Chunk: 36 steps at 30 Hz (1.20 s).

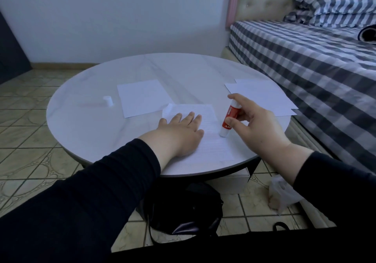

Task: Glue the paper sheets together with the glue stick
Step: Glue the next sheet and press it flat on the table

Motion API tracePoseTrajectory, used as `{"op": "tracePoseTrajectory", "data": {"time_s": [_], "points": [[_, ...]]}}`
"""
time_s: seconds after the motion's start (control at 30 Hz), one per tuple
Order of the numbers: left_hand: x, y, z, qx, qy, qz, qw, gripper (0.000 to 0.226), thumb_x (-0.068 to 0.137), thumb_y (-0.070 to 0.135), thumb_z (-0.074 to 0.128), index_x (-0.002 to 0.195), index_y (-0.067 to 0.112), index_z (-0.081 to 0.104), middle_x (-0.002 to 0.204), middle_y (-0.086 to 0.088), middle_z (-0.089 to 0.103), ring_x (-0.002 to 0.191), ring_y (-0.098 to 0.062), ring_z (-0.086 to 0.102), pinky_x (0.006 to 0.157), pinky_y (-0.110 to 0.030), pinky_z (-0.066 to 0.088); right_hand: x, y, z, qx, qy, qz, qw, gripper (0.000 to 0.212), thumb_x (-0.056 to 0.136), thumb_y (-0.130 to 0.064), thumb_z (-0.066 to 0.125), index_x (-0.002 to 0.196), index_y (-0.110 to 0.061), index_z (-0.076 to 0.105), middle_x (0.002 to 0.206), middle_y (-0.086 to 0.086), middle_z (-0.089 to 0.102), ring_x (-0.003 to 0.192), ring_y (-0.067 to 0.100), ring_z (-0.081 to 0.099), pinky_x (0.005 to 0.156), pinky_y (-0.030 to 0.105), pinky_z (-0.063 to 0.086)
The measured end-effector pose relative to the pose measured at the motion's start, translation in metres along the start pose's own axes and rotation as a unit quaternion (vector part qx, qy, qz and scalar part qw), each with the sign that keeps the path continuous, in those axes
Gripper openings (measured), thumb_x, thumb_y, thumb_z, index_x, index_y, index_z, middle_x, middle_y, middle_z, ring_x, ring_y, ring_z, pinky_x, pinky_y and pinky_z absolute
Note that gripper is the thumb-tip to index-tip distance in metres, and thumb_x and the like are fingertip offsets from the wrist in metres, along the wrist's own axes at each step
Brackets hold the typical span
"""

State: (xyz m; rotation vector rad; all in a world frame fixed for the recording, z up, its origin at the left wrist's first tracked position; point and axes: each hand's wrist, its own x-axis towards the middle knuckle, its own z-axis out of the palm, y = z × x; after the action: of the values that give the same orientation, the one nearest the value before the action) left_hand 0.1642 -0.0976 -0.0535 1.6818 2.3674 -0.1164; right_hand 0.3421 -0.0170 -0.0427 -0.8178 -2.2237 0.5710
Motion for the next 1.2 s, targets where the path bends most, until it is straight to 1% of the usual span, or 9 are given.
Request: {"op": "tracePoseTrajectory", "data": {"time_s": [0.13, 0.27, 0.4, 0.57, 0.7, 0.87, 0.97, 1.1, 1.2], "points": [[-0.001, -0.001, 0.003, -0.001, 0.012, 0.007, 1.0, 0.056, 0.101, 0.044, 0.008, 0.153, 0.033, -0.01, 0.161, 0.012, -0.014, 0.15, -0.019, -0.009, 0.117, -0.054, 0.001, -0.008, -0.006, -0.005, 0.066, 0.003, 0.008, 0.998, 0.051, 0.086, -0.02, 0.07, 0.13, -0.04, 0.052, 0.09, -0.016, 0.066, 0.088, -0.003, 0.064, 0.078, 0.003, 0.041], [0.0, 0.0, 0.003, 0.0, 0.016, 0.006, 1.0, 0.056, 0.101, 0.043, 0.008, 0.153, 0.032, -0.009, 0.162, 0.012, -0.013, 0.15, -0.02, -0.008, 0.116, -0.055, 0.002, -0.02, -0.01, -0.003, 0.033, -0.043, -0.025, 0.998, 0.052, 0.086, -0.02, 0.07, 0.131, -0.039, 0.05, 0.091, -0.02, 0.065, 0.088, -0.01, 0.061, 0.08, -0.001, 0.039], [0.001, -0.001, 0.004, -0.006, 0.014, 0.006, 1.0, 0.056, 0.101, 0.044, 0.007, 0.153, 0.033, -0.009, 0.161, 0.012, -0.013, 0.15, -0.019, -0.008, 0.116, -0.055, 0.0, -0.016, -0.004, -0.01, 0.043, -0.01, 0.009, 0.999, 0.051, 0.087, -0.02, 0.07, 0.13, -0.04, 0.051, 0.092, -0.017, 0.065, 0.088, -0.009, 0.061, 0.077, -0.003, 0.038], [0.001, -0.002, 0.005, -0.007, 0.021, 0.014, 1.0, 0.056, 0.101, 0.045, 0.008, 0.153, 0.033, -0.008, 0.162, 0.011, -0.012, 0.15, -0.02, -0.007, 0.116, -0.056, 0.001, -0.027, -0.012, -0.009, 0.075, -0.055, -0.016, 0.996, 0.051, 0.085, -0.021, 0.072, 0.126, -0.043, 0.052, 0.092, -0.015, 0.067, 0.088, 0.0, 0.065, 0.087, 0.012, 0.045], [0.002, -0.002, 0.005, 0.0, 0.016, 0.014, 1.0, 0.057, 0.101, 0.048, 0.008, 0.153, 0.033, -0.008, 0.162, 0.012, -0.012, 0.15, -0.02, -0.007, 0.117, -0.055, 0.001, -0.019, -0.005, -0.014, 0.059, -0.049, 0.015, 0.997, 0.046, 0.081, -0.023, 0.075, 0.114, -0.047, 0.054, 0.085, -0.012, 0.067, 0.081, 0.004, 0.065, 0.081, 0.017, 0.049], [-0.002, -0.006, -0.001, 0.005, 0.005, 0.056, 0.998, 0.056, 0.102, 0.046, 0.012, 0.154, 0.034, -0.005, 0.162, 0.012, -0.011, 0.15, -0.019, -0.008, 0.118, -0.052, 0.0, 0.001, 0.002, -0.037, 0.14, 0.006, 0.099, 0.985, 0.039, 0.073, -0.022, 0.082, 0.101, -0.03, 0.056, 0.067, -0.006, 0.069, 0.063, 0.011, 0.06, 0.063, 0.023, 0.043], [-0.005, -0.016, -0.01, -0.02, -0.013, 0.108, 0.994, 0.054, 0.104, 0.038, 0.024, 0.154, 0.036, 0.004, 0.161, 0.016, -0.006, 0.149, -0.014, -0.007, 0.12, -0.045, -0.003, 0.011, 0.002, -0.047, 0.097, 0.026, 0.105, 0.989, 0.04, 0.07, -0.026, 0.083, 0.093, -0.022, 0.051, 0.083, 0.0, 0.072, 0.071, 0.02, 0.061, 0.065, 0.037, 0.048], [-0.011, -0.033, -0.023, -0.144, -0.037, 0.119, 0.982, 0.05, 0.096, 0.026, 0.049, 0.14, 0.047, 0.04, 0.148, 0.037, 0.019, 0.141, 0.006, 0.014, 0.112, -0.02, 0.008, 0.025, 0.006, -0.041, 0.043, 0.028, 0.096, 0.994, 0.041, 0.071, -0.025, 0.082, 0.083, -0.017, 0.043, 0.086, -0.009, 0.071, 0.06, 0.007, 0.044, 0.055, 0.026, 0.036], [-0.01, -0.044, -0.024, -0.181, -0.012, 0.127, 0.975, 0.027, 0.092, 0.025, 0.058, 0.113, 0.042, 0.059, 0.137, 0.041, 0.038, 0.129, 0.008, 0.037, 0.101, -0.016, 0.025, 0.034, 0.013, -0.03, 0.01, 0.007, 0.105, 0.994, 0.041, 0.074, -0.023, 0.079, 0.08, -0.018, 0.039, 0.085, -0.012, 0.07, 0.062, 0.006, 0.046, 0.054, 0.026, 0.034]]}}
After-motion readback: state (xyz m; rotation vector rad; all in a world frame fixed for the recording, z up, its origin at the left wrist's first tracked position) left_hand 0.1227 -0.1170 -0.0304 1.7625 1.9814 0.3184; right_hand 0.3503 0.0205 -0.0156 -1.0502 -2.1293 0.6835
